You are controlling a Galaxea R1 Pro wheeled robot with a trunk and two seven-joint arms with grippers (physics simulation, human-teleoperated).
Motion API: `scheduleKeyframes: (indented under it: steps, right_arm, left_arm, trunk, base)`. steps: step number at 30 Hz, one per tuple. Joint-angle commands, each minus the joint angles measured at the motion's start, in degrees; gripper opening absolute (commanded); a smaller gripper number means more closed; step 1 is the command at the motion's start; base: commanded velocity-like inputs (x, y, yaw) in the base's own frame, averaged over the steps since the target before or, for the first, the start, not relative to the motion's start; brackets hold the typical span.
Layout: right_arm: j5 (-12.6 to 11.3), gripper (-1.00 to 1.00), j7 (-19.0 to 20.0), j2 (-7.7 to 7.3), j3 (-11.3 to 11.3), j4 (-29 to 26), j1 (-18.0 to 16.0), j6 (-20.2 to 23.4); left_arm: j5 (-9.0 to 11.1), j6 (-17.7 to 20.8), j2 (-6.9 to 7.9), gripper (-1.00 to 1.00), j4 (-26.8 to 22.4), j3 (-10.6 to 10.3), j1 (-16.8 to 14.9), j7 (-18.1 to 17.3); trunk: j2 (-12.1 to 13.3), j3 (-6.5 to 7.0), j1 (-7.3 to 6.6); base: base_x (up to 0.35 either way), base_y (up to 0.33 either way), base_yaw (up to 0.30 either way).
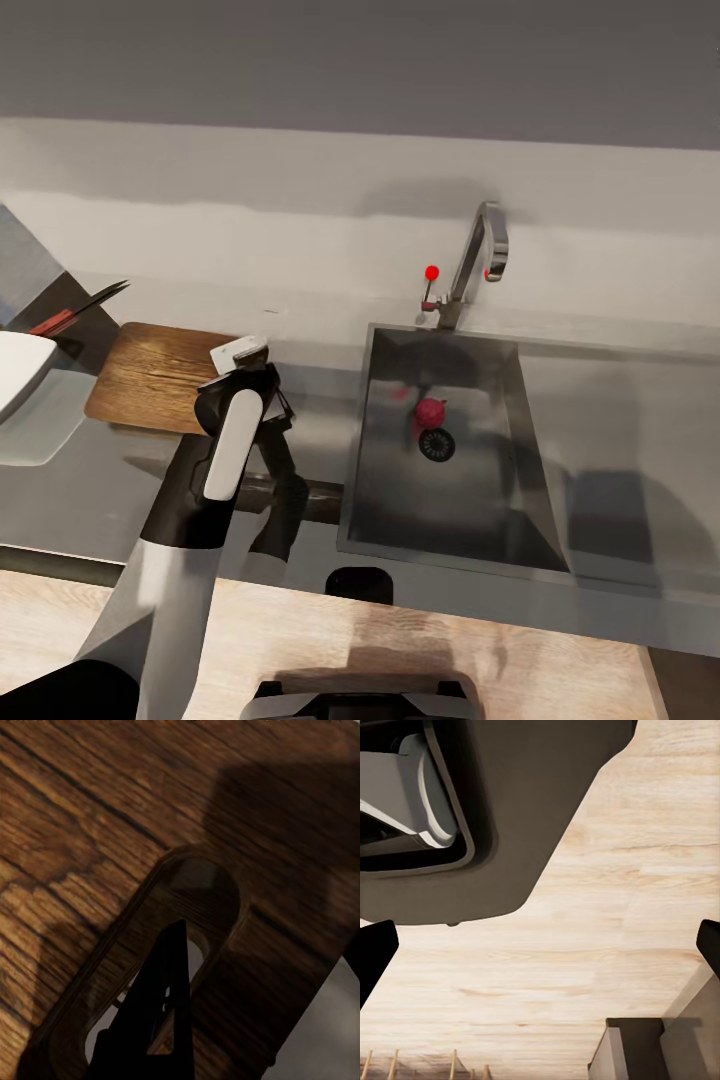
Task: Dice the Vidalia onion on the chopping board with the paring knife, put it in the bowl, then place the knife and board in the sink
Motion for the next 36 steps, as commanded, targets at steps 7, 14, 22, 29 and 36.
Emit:
scheduleKeyframes:
  steps: [7,14,22,29,36]
  right_arm:
    - [-0.61,1.0,0.07,-0.02,0.46,0.07,-0.03,-0.25]
    - [-0.61,1.0,0.07,0.03,0.46,0.29,-0.03,-0.25]
    - [-0.63,1.0,0.07,0.05,0.46,0.33,-0.03,-0.25]
    - [-0.67,1.0,0.07,0.05,0.46,0.33,-0.03,-0.26]
    - [-0.67,1.0,0.07,0.05,0.46,0.5,-0.03,-0.3]
  left_arm:
    - [2.24,-0.62,0.05,1.0,3.2,-0.09,-0.06,0.53]
    - [3.35,-0.62,0.09,1.0,3.09,-0.09,-0.06,0.53]
    - [3.33,-0.62,0.11,1.0,1.56,-0.02,-0.06,0.57]
    - [3.3,-0.56,0.06,1.0,-3.07,0.11,-0.06,0.61]
    - [3.3,-0.52,0.03,1.0,-4.56,0.17,-0.06,0.53]
  trunk:
    - [-0.06,-0.08,0.06]
    - [-0.06,-0.08,0.06]
    - [-0.06,-0.08,0.06]
    - [-0.06,-0.08,0.06]
    - [-0.06,-0.08,0.06]
  base:
    - [0.028,0.0,0.0]
    - [0.006,0.0,0.0]
    - [0.0,0.0,0.0]
    - [0.0,0.0,0.0]
    - [0.0,0.0,0.0]
